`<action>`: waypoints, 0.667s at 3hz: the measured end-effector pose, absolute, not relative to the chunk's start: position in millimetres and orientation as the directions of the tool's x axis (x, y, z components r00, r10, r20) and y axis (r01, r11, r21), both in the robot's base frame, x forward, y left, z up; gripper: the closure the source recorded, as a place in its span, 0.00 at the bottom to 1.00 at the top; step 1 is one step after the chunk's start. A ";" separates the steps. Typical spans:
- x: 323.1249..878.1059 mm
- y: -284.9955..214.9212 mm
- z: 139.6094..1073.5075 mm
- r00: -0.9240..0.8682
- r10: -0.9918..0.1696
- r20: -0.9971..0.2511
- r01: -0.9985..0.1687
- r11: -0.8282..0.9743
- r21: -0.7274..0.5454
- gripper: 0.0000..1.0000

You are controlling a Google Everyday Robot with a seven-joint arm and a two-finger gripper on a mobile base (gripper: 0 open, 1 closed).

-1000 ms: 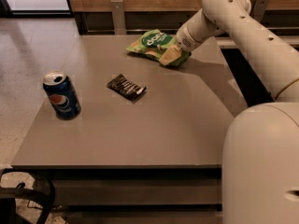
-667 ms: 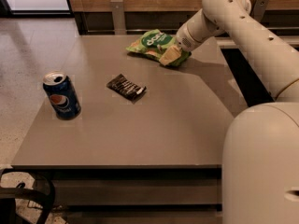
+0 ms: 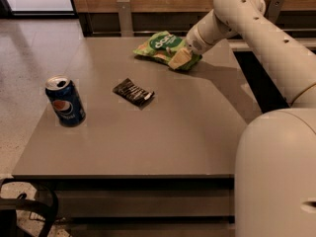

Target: Move green rice chip bag near pepsi can

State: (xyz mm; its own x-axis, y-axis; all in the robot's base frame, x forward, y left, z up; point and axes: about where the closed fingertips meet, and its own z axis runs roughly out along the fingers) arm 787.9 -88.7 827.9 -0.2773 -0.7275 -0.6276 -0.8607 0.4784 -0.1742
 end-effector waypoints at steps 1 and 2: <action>788.0 -88.6 828.0 -0.277 -0.728 -0.628 -0.861 0.478 -0.175 1.00; 788.0 -88.6 828.0 -0.277 -0.728 -0.628 -0.861 0.478 -0.175 1.00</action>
Offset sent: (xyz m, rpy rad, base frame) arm -0.0038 -0.0022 0.0483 -0.0744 -0.0960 0.0047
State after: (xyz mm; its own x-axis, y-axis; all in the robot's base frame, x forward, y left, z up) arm 788.0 -88.6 828.0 -0.2771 -0.7276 -0.6275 -0.8607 0.4783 -0.1746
